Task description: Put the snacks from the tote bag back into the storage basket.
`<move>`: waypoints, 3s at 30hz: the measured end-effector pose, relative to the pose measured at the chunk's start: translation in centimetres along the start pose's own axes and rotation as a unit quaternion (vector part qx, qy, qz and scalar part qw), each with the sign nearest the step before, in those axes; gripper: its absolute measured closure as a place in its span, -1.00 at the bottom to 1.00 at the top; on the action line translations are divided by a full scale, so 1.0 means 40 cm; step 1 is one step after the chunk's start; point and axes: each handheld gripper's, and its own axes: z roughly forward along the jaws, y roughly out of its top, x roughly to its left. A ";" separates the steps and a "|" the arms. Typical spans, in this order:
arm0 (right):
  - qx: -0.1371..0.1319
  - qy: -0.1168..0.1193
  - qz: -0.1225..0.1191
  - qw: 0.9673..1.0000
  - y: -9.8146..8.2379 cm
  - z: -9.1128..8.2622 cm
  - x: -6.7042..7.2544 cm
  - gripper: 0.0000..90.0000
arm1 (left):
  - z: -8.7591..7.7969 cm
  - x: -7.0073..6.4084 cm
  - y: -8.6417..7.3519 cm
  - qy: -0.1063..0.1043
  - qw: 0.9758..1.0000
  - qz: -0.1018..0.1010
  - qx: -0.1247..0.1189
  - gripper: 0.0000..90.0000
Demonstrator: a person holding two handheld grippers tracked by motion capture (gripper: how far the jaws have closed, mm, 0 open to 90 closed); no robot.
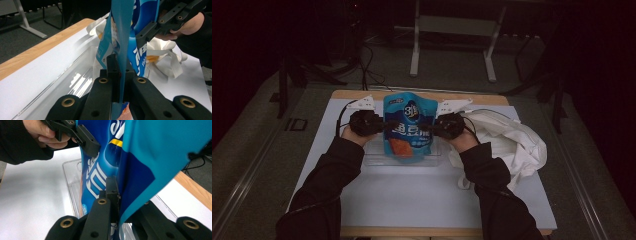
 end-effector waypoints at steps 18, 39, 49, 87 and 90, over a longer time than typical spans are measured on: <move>-0.010 0.001 0.002 1.000 -0.027 0.011 0.010 0.94 | -0.003 0.000 -0.037 -0.015 1.000 -0.004 -0.014 0.99; -0.027 -0.014 0.007 0.999 -0.028 -0.020 -0.003 0.17 | -0.008 -0.039 -0.018 0.039 0.999 0.014 -0.012 0.35; -0.021 -0.031 0.006 0.999 -0.035 -0.032 -0.004 -0.58 | -0.009 -0.041 -0.024 0.029 1.000 -0.003 -0.009 -0.70; -0.020 -0.079 0.008 0.997 -0.094 -0.139 0.014 -0.68 | -0.070 -0.157 -0.129 0.114 0.991 -0.053 -0.046 -0.87; -0.022 -0.079 0.007 0.997 -0.103 -0.147 0.022 -0.68 | -0.077 -0.175 -0.144 0.109 0.992 -0.056 -0.043 -0.86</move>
